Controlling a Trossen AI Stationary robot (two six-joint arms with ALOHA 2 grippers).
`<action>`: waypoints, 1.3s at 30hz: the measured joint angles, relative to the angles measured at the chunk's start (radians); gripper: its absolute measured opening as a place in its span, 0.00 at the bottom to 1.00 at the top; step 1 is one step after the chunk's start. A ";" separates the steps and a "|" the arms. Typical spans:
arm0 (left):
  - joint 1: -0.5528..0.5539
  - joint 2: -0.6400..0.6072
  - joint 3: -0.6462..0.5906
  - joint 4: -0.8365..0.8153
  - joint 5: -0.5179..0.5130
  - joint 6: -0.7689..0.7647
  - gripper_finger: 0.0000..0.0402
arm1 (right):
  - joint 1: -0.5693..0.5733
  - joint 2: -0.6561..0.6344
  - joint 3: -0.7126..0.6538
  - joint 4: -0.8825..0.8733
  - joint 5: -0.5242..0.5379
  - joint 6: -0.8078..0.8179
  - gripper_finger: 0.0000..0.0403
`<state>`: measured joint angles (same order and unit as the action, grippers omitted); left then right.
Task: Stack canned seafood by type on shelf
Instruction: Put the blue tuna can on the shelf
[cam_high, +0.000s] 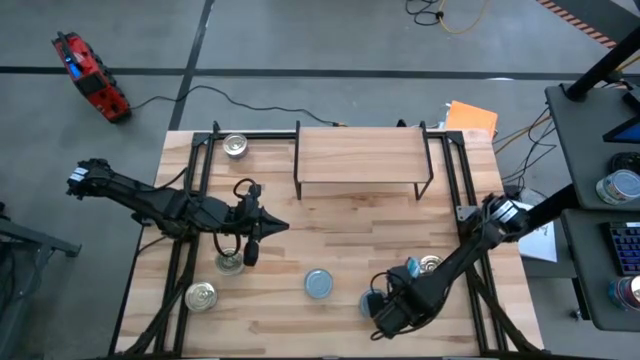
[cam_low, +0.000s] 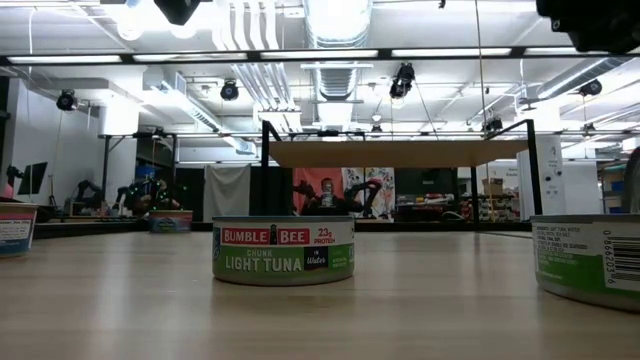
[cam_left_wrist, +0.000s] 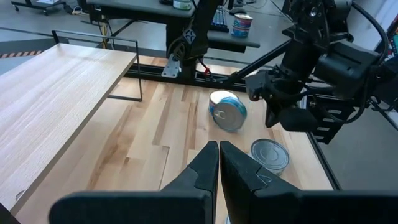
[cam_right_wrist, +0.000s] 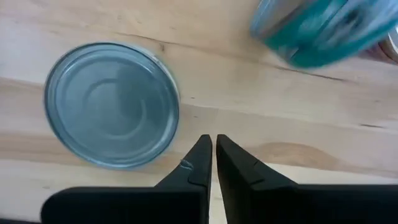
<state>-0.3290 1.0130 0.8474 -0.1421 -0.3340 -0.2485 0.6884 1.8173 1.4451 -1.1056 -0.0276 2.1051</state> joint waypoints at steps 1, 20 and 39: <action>0.000 0.000 0.000 0.000 0.000 0.000 0.00 | 0.000 -0.009 0.005 -0.013 0.000 0.004 0.04; 0.000 0.000 0.003 0.034 0.002 0.000 0.00 | -0.100 -0.355 -0.061 -0.324 0.020 0.039 0.38; 0.000 0.000 0.003 0.034 0.001 -0.022 0.00 | -0.160 -0.360 -0.367 0.195 -0.085 0.136 0.79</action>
<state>-0.3290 1.0130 0.8505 -0.1078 -0.3332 -0.2704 0.5289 1.4570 1.0783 -0.9108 -0.1127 2.2415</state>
